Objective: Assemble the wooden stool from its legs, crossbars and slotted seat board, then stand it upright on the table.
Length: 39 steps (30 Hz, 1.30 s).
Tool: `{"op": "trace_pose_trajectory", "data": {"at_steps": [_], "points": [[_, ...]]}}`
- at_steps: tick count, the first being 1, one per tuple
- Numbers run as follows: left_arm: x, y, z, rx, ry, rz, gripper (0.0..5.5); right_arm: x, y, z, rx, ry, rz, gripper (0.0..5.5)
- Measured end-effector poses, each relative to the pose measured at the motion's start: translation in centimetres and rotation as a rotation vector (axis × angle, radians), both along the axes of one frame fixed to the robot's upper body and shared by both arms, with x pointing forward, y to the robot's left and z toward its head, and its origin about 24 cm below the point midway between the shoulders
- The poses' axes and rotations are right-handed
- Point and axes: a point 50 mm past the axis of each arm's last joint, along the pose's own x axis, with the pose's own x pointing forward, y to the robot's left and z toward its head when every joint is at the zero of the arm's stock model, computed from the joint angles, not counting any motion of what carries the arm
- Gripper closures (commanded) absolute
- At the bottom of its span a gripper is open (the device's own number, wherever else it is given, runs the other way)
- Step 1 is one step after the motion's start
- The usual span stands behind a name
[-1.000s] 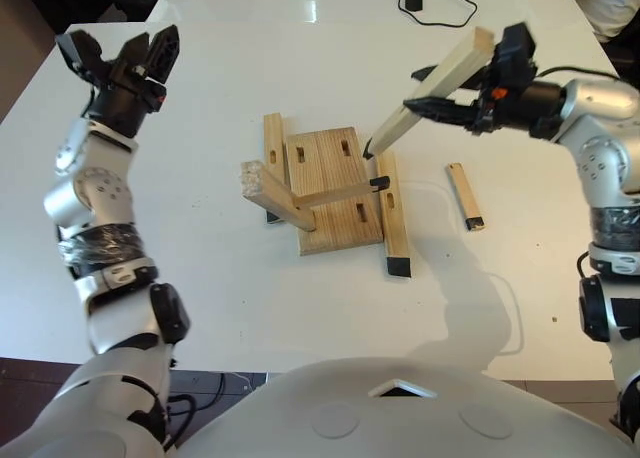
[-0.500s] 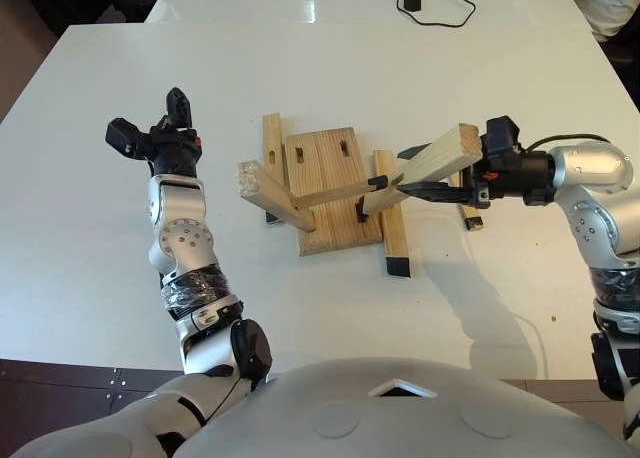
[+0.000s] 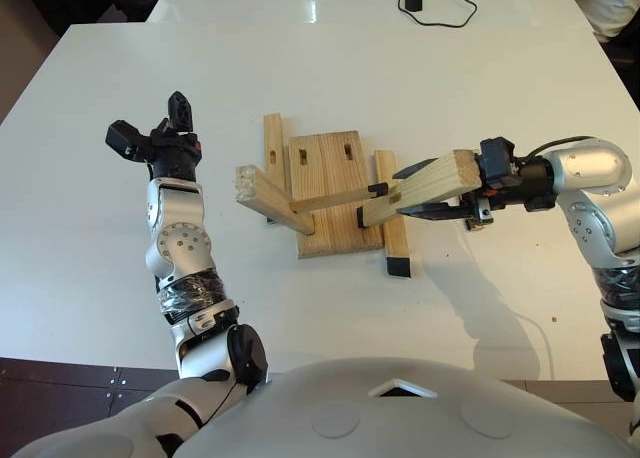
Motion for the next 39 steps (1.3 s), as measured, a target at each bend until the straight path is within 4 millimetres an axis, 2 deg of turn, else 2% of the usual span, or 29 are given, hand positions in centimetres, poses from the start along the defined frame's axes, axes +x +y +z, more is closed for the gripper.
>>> {"op": "trace_pose_trajectory", "data": {"at_steps": [7,10,13,17,22,26,29,33,36,39], "points": [[0.1,-1.0,1.2,0.031,-0.040,-0.044,2.04,1.1,0.4,-0.3,-0.003,0.013,-0.024,3.47],[0.1,-3.0,4.5,0.133,-0.168,-0.204,2.04,1.5,1.1,-0.4,-0.012,0.009,-0.030,3.47],[-1.3,-5.2,7.9,0.234,-0.334,-0.446,2.04,1.6,1.5,-0.3,-0.023,0.020,-0.023,3.47],[-3.6,-5.6,9.8,0.317,-0.426,-0.617,2.04,2.0,1.6,-0.2,-0.038,0.043,-0.027,3.47],[-6.2,-7.6,13.6,0.520,-0.594,-0.828,2.04,3.2,1.9,-0.3,-0.090,0.083,-0.019,3.47],[-6.9,-9.0,14.1,0.691,-0.584,-0.929,2.04,3.9,2.0,-0.1,-0.103,0.086,-0.006,3.47],[-7.2,-10.1,13.2,0.909,-0.479,-0.989,2.04,4.1,2.0,-0.1,-0.106,0.085,-0.012,3.47],[-7.5,-11.0,12.8,1.110,-0.440,-0.987,2.04,4.2,2.0,-0.1,-0.110,0.083,-0.015,3.47],[-7.2,-12.3,12.9,1.097,-0.451,-0.997,2.04,4.2,2.0,-0.2,-0.106,0.083,-0.023,3.47],[-6.6,-13.9,14.6,0.976,-0.534,-0.915,2.04,4.5,2.5,-0.4,-0.094,0.070,-0.078,3.47]]}}
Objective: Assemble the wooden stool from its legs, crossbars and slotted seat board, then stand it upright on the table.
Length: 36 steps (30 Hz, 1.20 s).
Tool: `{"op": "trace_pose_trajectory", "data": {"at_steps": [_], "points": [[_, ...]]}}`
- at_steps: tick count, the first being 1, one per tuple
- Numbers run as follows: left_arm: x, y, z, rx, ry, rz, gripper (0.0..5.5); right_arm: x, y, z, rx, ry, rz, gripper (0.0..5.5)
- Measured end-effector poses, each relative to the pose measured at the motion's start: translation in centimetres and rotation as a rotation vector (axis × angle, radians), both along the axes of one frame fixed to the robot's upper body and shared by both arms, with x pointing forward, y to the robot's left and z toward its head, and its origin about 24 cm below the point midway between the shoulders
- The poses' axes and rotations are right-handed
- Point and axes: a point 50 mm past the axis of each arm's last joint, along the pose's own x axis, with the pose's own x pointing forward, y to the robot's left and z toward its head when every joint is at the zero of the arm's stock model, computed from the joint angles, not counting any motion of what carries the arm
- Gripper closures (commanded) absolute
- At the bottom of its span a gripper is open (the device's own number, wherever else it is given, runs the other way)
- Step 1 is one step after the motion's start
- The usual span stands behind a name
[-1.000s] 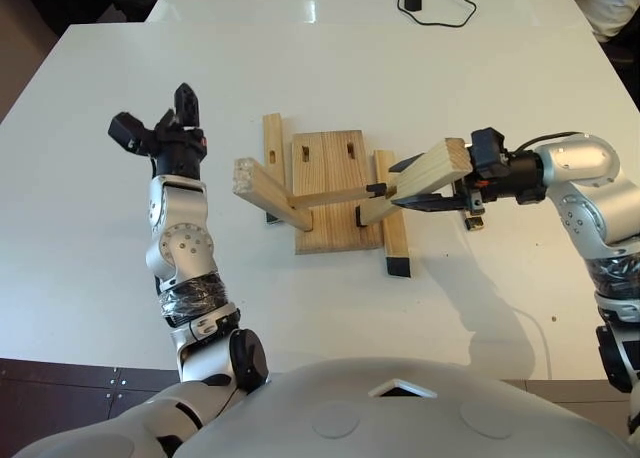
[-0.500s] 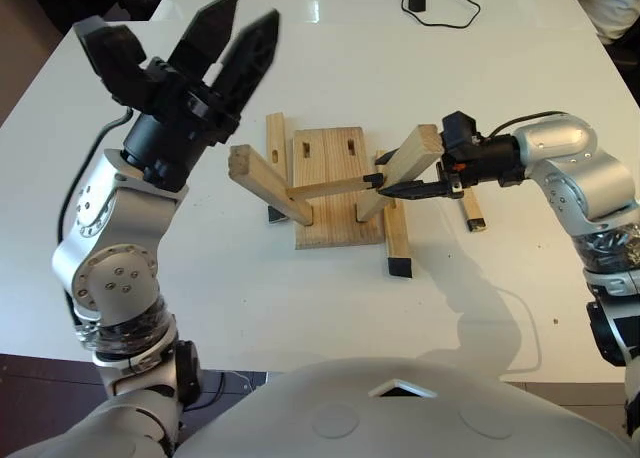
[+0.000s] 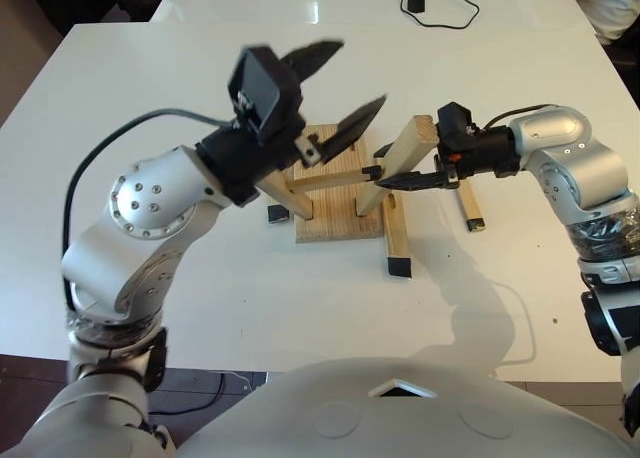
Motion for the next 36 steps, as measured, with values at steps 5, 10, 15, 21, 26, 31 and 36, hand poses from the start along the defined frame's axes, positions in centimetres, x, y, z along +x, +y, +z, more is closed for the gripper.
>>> {"op": "trace_pose_trajectory", "data": {"at_steps": [5,10,15,21,26,31,36], "points": [[1.1,-0.8,-1.6,-0.077,0.181,0.104,2.04,0.3,1.0,-0.1,0.007,-0.008,-0.104,3.47],[0.6,-1.0,-3.2,-0.081,0.335,0.152,2.04,0.6,1.6,-0.1,0.009,-0.002,-0.168,3.47],[0.4,-0.2,-6.8,0.056,0.517,0.264,2.04,0.7,1.6,-0.1,-0.001,-0.005,-0.176,3.47],[2.0,0.1,-8.2,0.091,0.529,0.343,2.67,0.7,1.7,0.0,-0.006,-0.010,-0.170,3.47],[2.3,-0.4,-9.8,0.083,0.545,0.358,3.39,0.7,1.6,0.0,-0.016,-0.006,-0.154,3.47],[2.0,-0.3,-10.2,0.082,0.512,0.380,3.99,1.1,1.5,0.1,-0.025,-0.005,-0.142,3.47],[2.1,-0.3,-10.4,0.095,0.491,0.382,4.57,1.4,1.5,0.1,-0.027,-0.001,-0.143,3.47]]}}
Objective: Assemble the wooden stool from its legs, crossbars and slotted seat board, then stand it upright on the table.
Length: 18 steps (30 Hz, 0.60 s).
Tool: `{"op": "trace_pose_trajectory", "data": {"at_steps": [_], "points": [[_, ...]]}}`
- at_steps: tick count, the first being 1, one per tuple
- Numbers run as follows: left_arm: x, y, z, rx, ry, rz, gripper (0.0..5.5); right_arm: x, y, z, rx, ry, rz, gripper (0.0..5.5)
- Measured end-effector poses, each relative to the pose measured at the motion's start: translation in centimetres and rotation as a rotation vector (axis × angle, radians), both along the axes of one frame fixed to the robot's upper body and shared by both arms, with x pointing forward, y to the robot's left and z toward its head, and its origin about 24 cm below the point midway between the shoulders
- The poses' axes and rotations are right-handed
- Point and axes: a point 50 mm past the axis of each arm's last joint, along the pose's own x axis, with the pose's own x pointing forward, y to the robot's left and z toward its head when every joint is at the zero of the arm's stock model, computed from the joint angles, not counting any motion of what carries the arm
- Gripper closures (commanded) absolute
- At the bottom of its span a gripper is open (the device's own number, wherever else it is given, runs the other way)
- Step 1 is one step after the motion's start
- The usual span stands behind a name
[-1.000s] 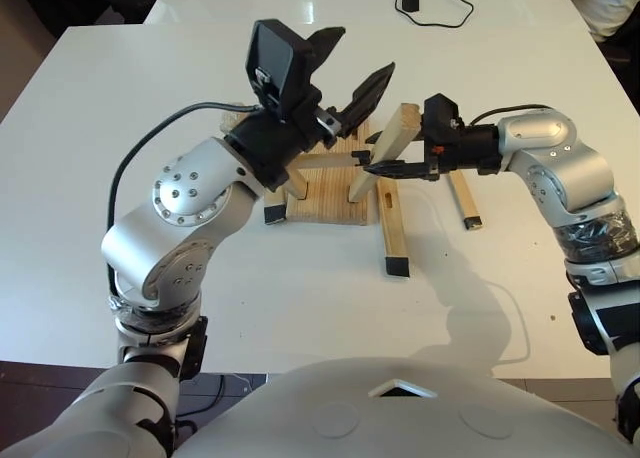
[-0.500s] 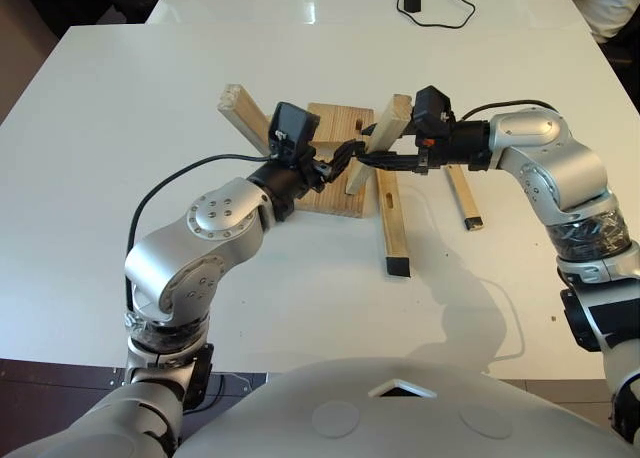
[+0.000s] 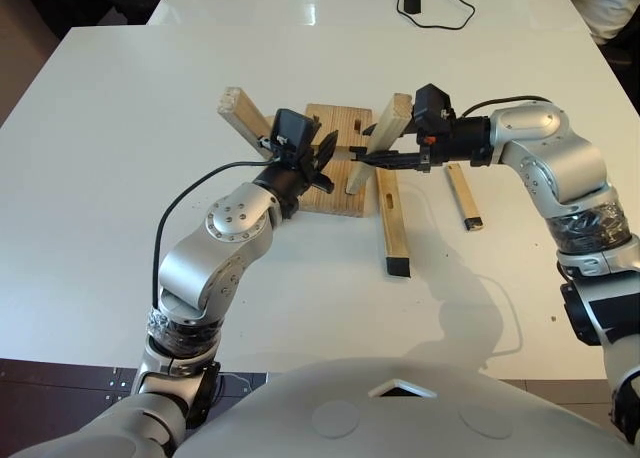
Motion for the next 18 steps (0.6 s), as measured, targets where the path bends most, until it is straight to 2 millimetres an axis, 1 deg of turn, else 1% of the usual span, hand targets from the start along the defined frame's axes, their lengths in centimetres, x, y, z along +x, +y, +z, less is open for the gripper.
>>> {"op": "trace_pose_trajectory", "data": {"at_steps": [6,11,14,16,18], "points": [[0.2,-0.5,-0.4,0.052,-0.044,-0.060,5.49,0.4,0.1,0.2,-0.009,0.010,0.003,3.47],[0.4,-1.5,-0.5,0.035,-0.058,-0.118,5.50,0.6,0.6,0.5,-0.046,0.003,0.039,3.47],[0.5,-1.7,-0.6,0.021,-0.060,-0.135,5.50,0.7,0.7,0.5,-0.048,0.002,0.047,3.47],[0.8,-1.8,-0.7,0.005,-0.070,-0.124,5.50,0.8,0.7,0.5,-0.047,0.000,0.047,3.47],[1.5,-1.6,-0.7,-0.055,-0.084,-0.064,5.50,1.0,0.9,0.5,-0.049,-0.010,0.051,3.47]]}}
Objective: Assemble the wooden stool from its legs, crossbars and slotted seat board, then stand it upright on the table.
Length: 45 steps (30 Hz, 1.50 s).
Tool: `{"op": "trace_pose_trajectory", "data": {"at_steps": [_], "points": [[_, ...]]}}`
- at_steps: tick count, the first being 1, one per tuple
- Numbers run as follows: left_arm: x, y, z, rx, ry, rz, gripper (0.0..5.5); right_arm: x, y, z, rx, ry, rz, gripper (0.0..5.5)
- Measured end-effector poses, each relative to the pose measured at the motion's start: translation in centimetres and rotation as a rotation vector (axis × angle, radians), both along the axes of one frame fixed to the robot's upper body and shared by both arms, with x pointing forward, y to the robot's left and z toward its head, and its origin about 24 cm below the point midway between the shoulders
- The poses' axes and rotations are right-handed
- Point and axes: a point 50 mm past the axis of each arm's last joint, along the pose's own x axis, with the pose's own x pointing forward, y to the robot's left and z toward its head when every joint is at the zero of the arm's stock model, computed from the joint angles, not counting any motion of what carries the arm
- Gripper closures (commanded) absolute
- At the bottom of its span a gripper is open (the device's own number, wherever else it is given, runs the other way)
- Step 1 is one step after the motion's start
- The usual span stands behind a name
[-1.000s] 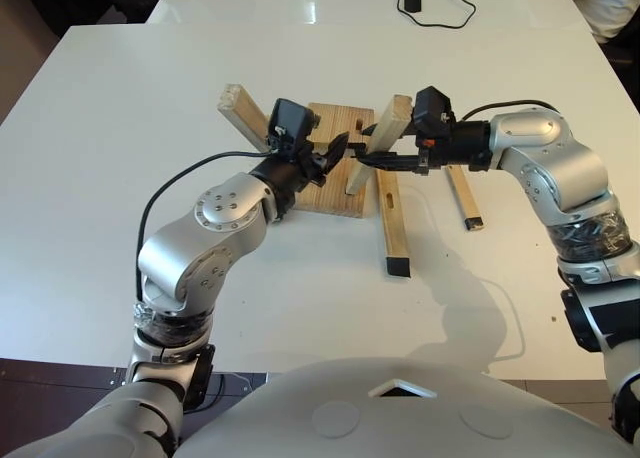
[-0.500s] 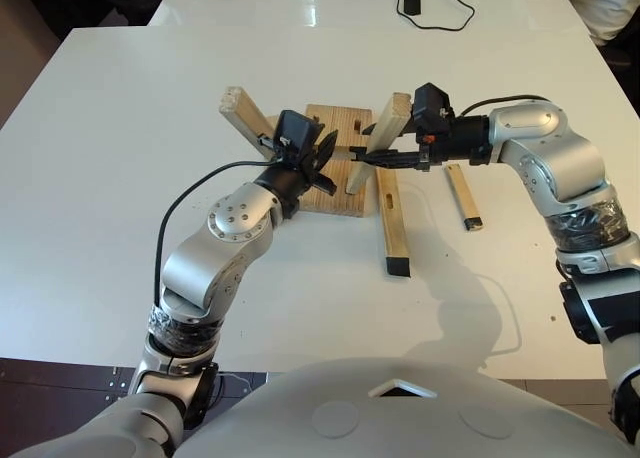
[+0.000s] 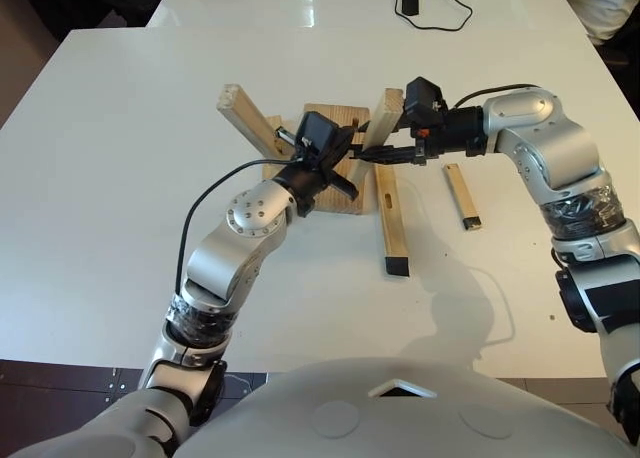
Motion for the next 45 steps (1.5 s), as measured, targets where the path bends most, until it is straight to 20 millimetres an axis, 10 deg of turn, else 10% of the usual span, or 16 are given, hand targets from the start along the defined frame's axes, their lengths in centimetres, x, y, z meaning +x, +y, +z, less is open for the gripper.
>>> {"op": "trace_pose_trajectory", "data": {"at_steps": [3,5,10,15,19,31,37,41,45], "points": [[0.9,1.3,2.0,-0.197,-0.076,0.145,5.50,0.2,0.2,0.0,0.008,-0.019,0.010,3.47],[1.4,2.6,7.3,-0.287,-0.307,0.224,5.50,0.3,0.1,0.0,0.013,-0.027,0.006,3.47],[0.0,12.1,17.5,-0.262,-0.822,0.772,5.50,0.2,-0.5,-0.3,0.017,-0.027,-0.003,3.47],[1.1,17.4,11.5,-0.175,-0.500,0.941,5.50,0.0,-1.1,-0.4,0.020,-0.031,-0.016,3.47],[1.0,8.7,3.3,-0.196,-0.031,0.315,5.50,0.1,-1.2,-0.1,0.015,-0.030,0.013,3.47],[-0.5,6.6,1.9,-0.402,0.032,0.230,5.50,1.3,-3.0,0.0,-0.005,-0.019,0.078,3.01],[0.7,7.5,-2.1,-0.315,0.117,0.313,5.50,1.5,-3.4,-4.2,-0.094,-0.049,-0.057,2.12],[0.3,9.3,-1.8,-0.325,0.068,0.434,5.50,-0.5,-7.6,0.1,-0.071,-0.258,-0.210,2.09],[-1.0,11.6,-1.5,-0.244,0.014,0.642,5.50,-4.7,-9.5,-0.8,-0.073,-0.235,-0.395,2.23]]}}
